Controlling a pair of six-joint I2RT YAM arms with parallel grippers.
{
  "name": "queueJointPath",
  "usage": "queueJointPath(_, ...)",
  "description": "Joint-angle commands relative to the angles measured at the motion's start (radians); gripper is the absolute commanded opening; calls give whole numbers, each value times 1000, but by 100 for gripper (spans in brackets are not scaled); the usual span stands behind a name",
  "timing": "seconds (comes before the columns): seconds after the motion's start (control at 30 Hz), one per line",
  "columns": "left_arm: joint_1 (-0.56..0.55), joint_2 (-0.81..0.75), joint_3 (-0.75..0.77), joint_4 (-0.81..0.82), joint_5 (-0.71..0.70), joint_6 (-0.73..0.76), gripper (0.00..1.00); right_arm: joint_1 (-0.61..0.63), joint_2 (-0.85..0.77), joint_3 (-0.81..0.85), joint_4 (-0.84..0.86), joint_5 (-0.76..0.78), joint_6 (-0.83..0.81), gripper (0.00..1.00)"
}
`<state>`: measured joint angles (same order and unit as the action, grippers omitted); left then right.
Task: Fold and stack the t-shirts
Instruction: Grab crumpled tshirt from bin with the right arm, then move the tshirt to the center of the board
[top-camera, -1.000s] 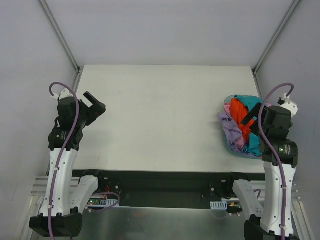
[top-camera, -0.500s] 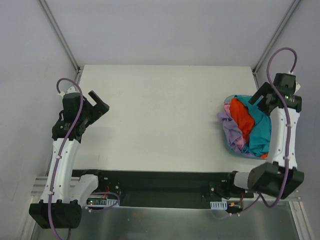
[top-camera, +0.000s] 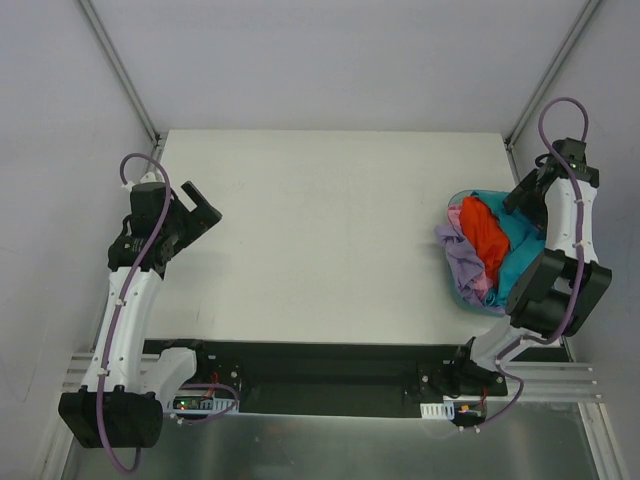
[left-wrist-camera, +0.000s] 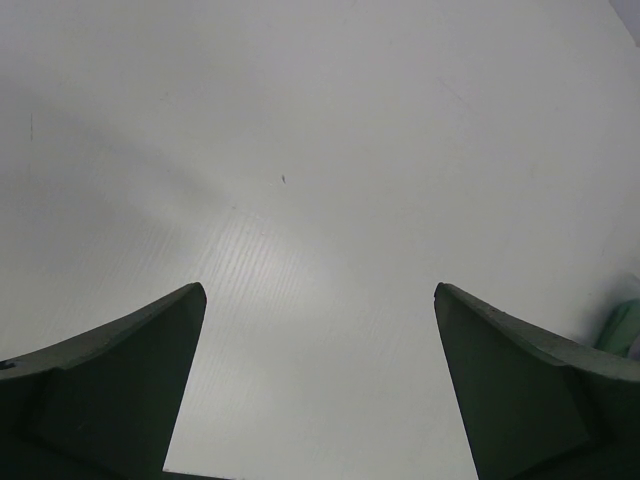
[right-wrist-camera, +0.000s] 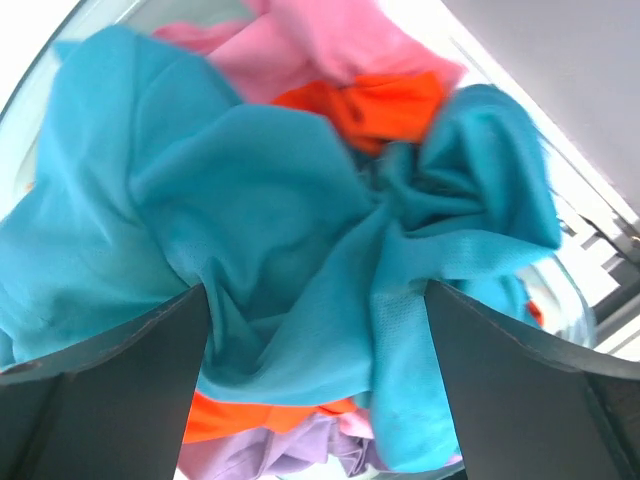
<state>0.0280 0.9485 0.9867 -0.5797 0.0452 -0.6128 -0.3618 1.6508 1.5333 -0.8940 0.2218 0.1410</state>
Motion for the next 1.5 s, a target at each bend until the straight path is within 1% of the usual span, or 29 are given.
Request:
queueJointPath(0.0,7,9,21,34,16,16,99,-61,-81,-28,-22,65,23,91)
queueJointPath(0.1,7,18,24,35,18,15,99,-113,-109,-68,-8,50,17,91)
queueJointPath(0.2,6,29,26,37,16,13,99,-150,-112,-108,20,-12,14,91)
queueJointPath(0.3,7,36,24,40,19,12,99,-154,-109,-156,52,-55,12,91)
queueJointPath(0.33,7,36,23,38,16,12,100,-154,-111,-166,75,-80,14,90)
queueJointPath(0.37,7,38,23,38,18,15,99,-154,-108,-174,82,-85,15,83)
queueJointPath(0.4,7,36,21,38,15,15,99,-154,-108,-180,89,-84,28,74)
queueJointPath(0.43,6,36,23,37,16,16,99,-154,-109,-185,92,-82,29,62)
queueJointPath(0.47,6,33,21,38,16,15,99,-154,-112,-182,95,-82,31,43)
queueJointPath(0.53,7,27,20,38,18,13,99,-154,-144,-168,96,-76,39,30)
queueJointPath(0.57,7,24,21,38,18,13,99,-154,-160,-161,93,-72,37,21)
queueJointPath(0.63,7,19,24,38,19,10,99,-154,-226,-138,89,-55,35,13)
queueJointPath(0.67,6,16,26,38,24,8,99,-154,-252,-102,84,-47,34,7)
queueJointPath(0.7,7,16,27,38,25,8,99,-154,-299,-79,76,-33,32,4)
queueJointPath(0.77,6,13,29,40,30,7,99,-154,-348,-11,70,-29,17,1)
queueJointPath(0.83,7,13,30,40,33,5,99,-154,-409,37,70,-42,6,1)
queueJointPath(0.97,6,6,35,40,35,5,99,-152,-460,187,86,-123,-21,1)
queueJointPath(1.0,7,6,38,40,38,4,99,-152,-465,250,102,-175,-24,1)
queueJointPath(1.07,7,1,41,40,42,5,99,-152,-468,307,130,-254,-30,1)
queueJointPath(1.1,7,1,38,40,44,4,99,-152,-470,358,170,-330,-26,1)
queueJointPath(1.17,7,-4,36,38,44,2,99,-152,-474,386,226,-416,-5,1)
queueJointPath(1.2,7,-7,35,38,47,1,99,-151,-476,393,297,-512,29,1)
queueJointPath(1.23,7,-10,35,40,45,-2,99,-147,-474,409,331,-562,54,1)
queueJointPath(1.3,7,-14,32,40,47,-7,99,-115,-456,439,389,-660,107,1)
queueJointPath(1.33,7,-14,33,38,50,-8,99,-92,-448,488,397,-679,108,1)
queueJointPath(1.4,7,-22,27,40,50,-11,99,9,-419,531,415,-711,98,1)
queueJointPath(1.43,6,-25,24,40,48,-15,99,94,-410,541,426,-720,83,1)
queueJointPath(1.47,6,-30,21,38,50,-16,99,137,-404,556,437,-729,78,1)
